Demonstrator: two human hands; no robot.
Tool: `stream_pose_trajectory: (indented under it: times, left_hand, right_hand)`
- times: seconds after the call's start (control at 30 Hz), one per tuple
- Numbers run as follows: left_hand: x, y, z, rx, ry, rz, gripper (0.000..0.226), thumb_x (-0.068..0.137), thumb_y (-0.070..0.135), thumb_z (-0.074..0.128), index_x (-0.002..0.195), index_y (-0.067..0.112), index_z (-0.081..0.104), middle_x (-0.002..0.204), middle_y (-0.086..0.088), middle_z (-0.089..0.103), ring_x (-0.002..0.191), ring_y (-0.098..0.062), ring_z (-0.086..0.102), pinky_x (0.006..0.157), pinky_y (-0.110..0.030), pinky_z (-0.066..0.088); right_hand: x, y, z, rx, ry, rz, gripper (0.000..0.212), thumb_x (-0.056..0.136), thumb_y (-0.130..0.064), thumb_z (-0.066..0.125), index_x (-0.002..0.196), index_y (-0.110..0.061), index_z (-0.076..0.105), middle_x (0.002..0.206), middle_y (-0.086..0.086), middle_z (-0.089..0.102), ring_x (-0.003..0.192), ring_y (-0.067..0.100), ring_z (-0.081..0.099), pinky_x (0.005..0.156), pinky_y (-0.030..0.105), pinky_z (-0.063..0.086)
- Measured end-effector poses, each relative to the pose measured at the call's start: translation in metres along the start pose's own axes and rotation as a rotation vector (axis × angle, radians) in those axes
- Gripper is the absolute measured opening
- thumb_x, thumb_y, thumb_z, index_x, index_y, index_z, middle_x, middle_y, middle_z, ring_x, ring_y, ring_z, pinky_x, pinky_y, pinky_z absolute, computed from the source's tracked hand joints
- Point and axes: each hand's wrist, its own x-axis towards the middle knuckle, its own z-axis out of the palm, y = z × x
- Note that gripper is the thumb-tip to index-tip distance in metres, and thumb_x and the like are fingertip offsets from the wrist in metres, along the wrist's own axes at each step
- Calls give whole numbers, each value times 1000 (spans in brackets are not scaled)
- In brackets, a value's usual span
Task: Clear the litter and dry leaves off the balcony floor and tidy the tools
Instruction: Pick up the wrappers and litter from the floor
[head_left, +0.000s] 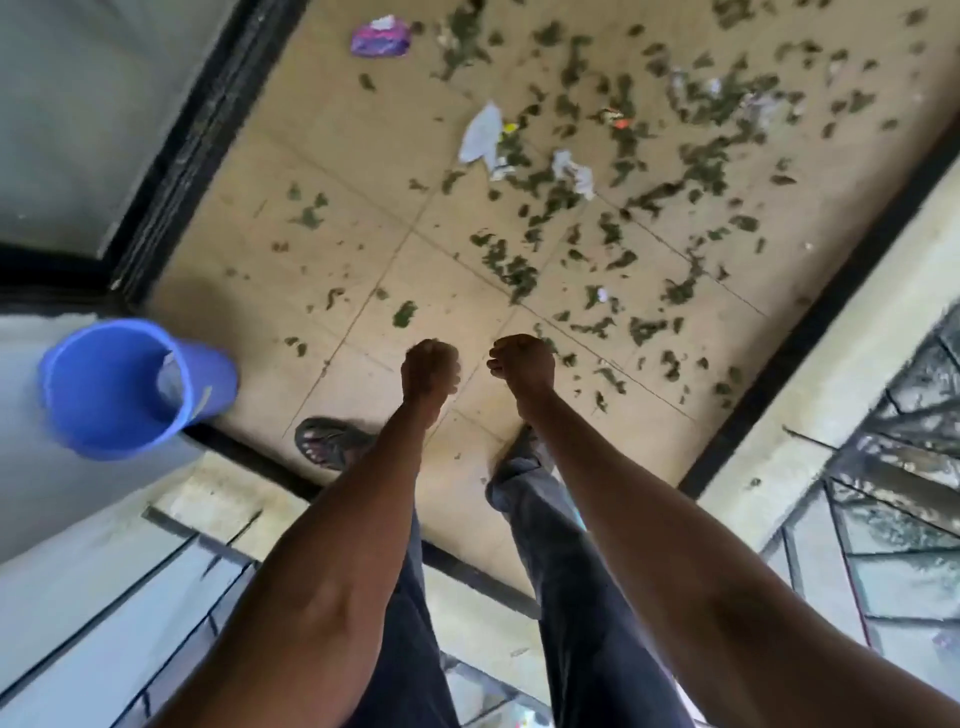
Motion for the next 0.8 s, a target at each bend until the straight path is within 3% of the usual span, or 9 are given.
stream_pose_trajectory:
  times: [0.13,0.23,0.33,0.4,0.5,0.57,0.63,0.7,0.8]
  left_hand:
    - [-22,26,85,273,-134,117,11,87,14,58,76,15,62,65,-8,63,56,-25,59,57,-34,51]
    - [-21,39,140,449,-211,178,8,79,25,57,73,23,63,79,-10,71,75,-31,68,69,-42,59]
    - [-10,48,175,549,-243,202,13,74,30,55,75,23,65,85,-10,72,83,-32,69,72,-46,59]
    - [-9,59,189,589,-260,211,14,72,33,55,74,22,63,83,-10,71,81,-33,68,72,-49,59]
    - [15,66,196,635,-293,193,15,69,34,55,73,21,62,82,-13,71,80,-36,68,71,-51,58]
    - [9,91,197,662,-285,178,9,75,27,55,69,22,59,76,-11,68,79,-35,67,72,-47,58]
    - [9,109,198,677,-270,161,28,88,18,53,64,30,46,67,0,58,69,-27,60,70,-35,51]
    - [25,119,197,700,-262,151,37,95,13,49,66,33,38,67,5,50,64,-19,51,67,-30,43]
    - [55,129,198,741,-295,143,17,96,11,47,81,18,50,77,-5,51,71,-21,49,69,-31,44]
  right_hand:
    - [30,5,-96,130,112,28,16,79,5,53,69,-2,63,63,12,62,58,24,59,58,32,52]
    - [46,11,-154,184,166,60,10,75,4,55,73,9,63,64,16,58,56,23,57,53,30,48]
    - [65,18,-182,189,202,87,26,72,3,57,51,-11,61,53,10,58,50,21,55,54,34,46]
    - [79,23,-189,215,207,92,30,65,2,60,40,-14,58,41,-2,52,51,20,51,59,39,42]
    - [87,20,-187,287,235,149,34,69,7,62,41,-10,56,41,0,53,51,20,53,57,39,45]
    - [92,16,-185,359,251,165,35,73,10,60,47,-12,56,48,8,56,52,22,55,54,36,44]
    - [100,14,-181,328,239,193,23,73,3,63,57,-14,61,64,16,63,64,27,61,59,37,49]
    - [112,15,-177,279,253,196,21,72,-1,64,54,-14,63,70,19,67,70,31,65,62,37,53]
    - [130,7,-170,285,334,238,17,69,-9,64,54,-13,68,66,19,69,63,33,69,63,42,55]
